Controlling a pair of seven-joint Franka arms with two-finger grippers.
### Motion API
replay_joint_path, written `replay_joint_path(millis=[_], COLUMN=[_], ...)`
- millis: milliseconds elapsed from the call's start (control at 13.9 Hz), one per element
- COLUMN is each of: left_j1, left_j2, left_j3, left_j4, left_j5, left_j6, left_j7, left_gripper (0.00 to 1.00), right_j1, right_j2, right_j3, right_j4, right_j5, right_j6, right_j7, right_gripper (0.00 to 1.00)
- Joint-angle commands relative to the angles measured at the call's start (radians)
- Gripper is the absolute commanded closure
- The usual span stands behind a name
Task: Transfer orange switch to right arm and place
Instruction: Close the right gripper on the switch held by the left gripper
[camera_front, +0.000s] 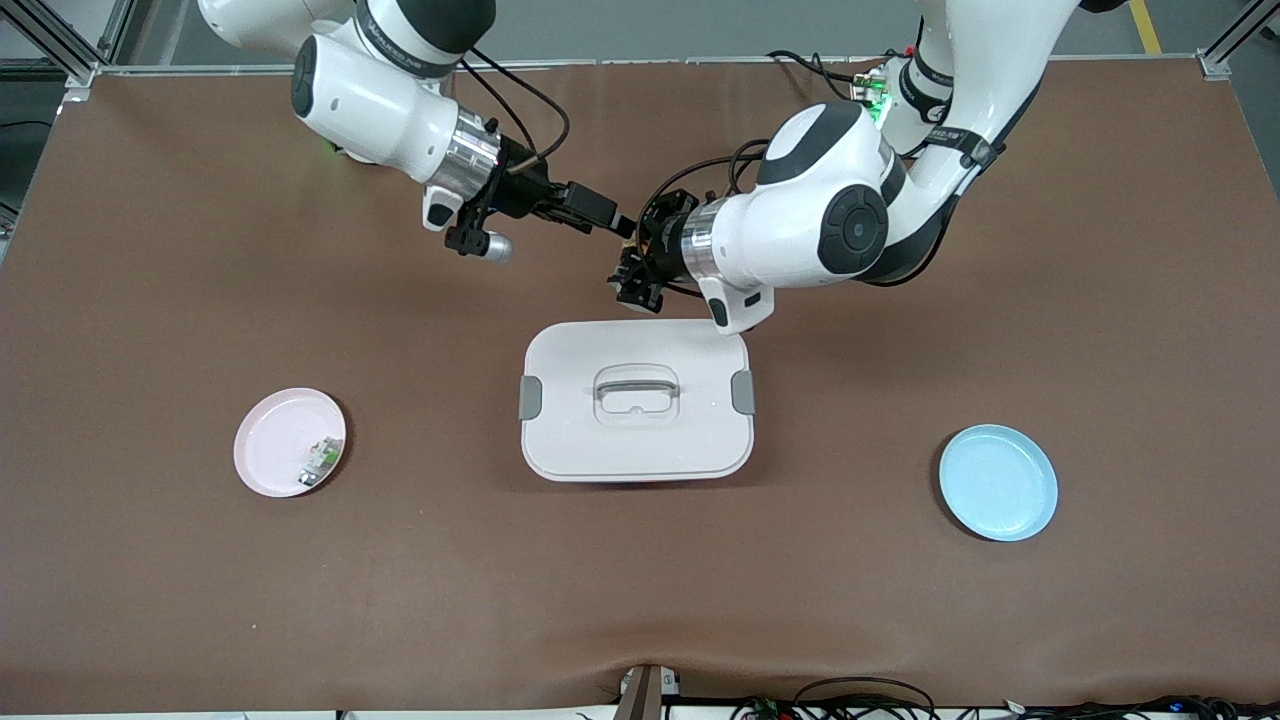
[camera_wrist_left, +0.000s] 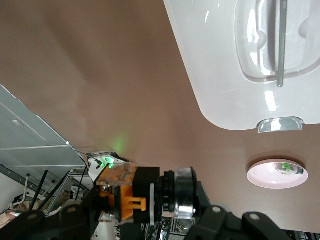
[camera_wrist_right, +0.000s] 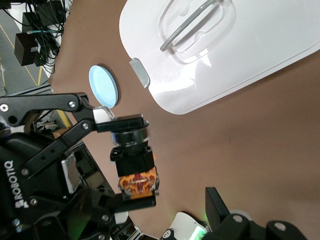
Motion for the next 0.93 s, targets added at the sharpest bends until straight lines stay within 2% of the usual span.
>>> replay_joint_path(millis=[0,861], left_j1=[-0.007,-0.007], left_j2=[0.007,0.007], left_j3=[-0.002,-0.002], left_j4=[0.014,0.014], left_j5=[-0.023,-0.023], left_j6=[0.014,0.017], left_j7=[0.016,0.016], left_gripper=[1.0,1.0], right_j1=[0.016,0.051], right_j2=[0.028,0.094], right_j3=[-0.009,-0.011], right_j4=[0.029,0.072], right_j5=[0.023,0.024], right_j6=[0.019,0.081], right_j7=[0.005,0.008], right_gripper=[0.0,0.0])
